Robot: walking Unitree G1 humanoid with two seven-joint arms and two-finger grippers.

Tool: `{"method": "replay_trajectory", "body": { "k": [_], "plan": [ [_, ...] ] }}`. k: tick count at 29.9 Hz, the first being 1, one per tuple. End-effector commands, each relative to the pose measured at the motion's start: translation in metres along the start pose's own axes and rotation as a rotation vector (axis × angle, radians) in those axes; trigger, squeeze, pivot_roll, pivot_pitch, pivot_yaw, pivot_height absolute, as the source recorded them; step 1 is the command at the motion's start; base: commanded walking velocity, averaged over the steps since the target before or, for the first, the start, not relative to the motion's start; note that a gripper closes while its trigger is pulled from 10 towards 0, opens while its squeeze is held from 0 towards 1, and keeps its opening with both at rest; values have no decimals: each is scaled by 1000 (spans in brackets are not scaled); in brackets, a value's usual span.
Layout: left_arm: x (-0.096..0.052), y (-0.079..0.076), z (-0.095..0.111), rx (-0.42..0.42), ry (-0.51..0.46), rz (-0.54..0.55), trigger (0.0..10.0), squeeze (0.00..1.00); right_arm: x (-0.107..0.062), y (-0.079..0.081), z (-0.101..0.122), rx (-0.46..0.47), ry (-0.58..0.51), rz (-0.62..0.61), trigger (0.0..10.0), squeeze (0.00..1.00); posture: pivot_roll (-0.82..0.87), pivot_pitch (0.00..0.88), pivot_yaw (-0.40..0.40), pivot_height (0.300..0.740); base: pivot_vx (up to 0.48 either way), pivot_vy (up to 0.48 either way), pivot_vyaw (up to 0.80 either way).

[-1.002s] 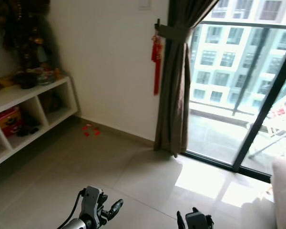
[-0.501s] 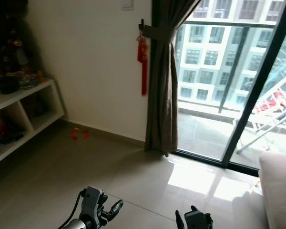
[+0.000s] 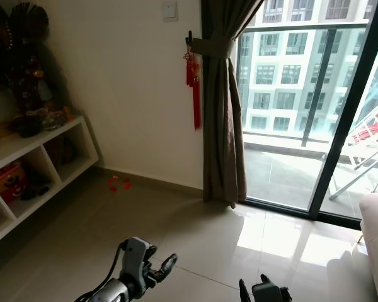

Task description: Move the pillow to the sofa from floor

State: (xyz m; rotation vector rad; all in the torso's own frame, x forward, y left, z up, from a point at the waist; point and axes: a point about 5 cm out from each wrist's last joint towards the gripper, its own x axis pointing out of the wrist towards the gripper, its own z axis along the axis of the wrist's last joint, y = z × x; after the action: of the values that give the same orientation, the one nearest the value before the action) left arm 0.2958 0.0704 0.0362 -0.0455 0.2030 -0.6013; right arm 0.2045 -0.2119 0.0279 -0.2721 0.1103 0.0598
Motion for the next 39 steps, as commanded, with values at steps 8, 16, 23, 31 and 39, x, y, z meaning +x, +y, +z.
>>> {"method": "replay_trajectory", "body": {
  "k": [8,16,23,31,39],
  "plan": [
    [-2,4,-1,-21,-23,73,10000,0,5,-4,8,-25,-8,53,10000,0,31,0,66,740,0,0,0],
    [-4,3,-2,-22,-36,104,10000,0,13,-6,10,-31,-4,69,10000,0,125,0,38,740,0,0,0],
    [-17,15,-3,-44,-82,221,10000,0,31,11,14,-25,-7,173,10000,0,234,0,-12,740,0,0,0],
    [-24,20,-4,-49,-100,286,10000,0,46,19,22,-32,-22,246,10000,0,321,0,-63,740,0,0,0],
    [-24,23,-1,-32,-104,297,10000,0,53,21,24,-12,-32,242,10000,0,290,0,-38,740,0,0,0]
  ]
}}
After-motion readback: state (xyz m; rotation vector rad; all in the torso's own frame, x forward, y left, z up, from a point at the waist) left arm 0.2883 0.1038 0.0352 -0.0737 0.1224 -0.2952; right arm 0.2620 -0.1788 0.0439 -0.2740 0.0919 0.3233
